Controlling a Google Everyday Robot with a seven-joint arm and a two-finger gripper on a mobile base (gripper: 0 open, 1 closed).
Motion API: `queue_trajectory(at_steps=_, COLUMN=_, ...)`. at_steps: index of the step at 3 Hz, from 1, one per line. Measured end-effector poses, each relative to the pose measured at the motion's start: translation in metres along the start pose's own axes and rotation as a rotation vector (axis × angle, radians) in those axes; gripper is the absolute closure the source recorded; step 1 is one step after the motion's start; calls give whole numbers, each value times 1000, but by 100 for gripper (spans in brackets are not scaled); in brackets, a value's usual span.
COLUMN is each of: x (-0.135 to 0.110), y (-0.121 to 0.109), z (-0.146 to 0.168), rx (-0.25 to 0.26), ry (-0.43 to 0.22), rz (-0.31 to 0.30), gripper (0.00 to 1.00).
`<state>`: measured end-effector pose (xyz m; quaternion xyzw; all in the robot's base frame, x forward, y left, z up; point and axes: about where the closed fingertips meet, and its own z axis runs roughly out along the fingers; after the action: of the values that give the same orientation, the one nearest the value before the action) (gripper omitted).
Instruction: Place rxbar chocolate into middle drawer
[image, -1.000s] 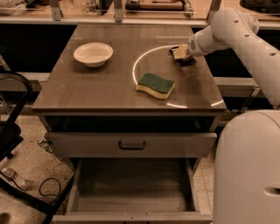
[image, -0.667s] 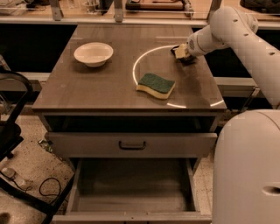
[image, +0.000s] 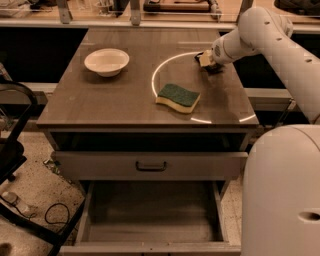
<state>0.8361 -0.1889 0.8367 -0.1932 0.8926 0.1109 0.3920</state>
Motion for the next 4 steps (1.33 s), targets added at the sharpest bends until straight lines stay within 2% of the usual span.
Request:
queue_trajectory(at_steps=1, x=0, y=5, z=3, rx=-18, ry=11, rz=-9, gripper=100)
queue_trajectory(at_steps=4, x=-1, y=5, z=2, rx=-19, ry=12, rz=-10, gripper=100)
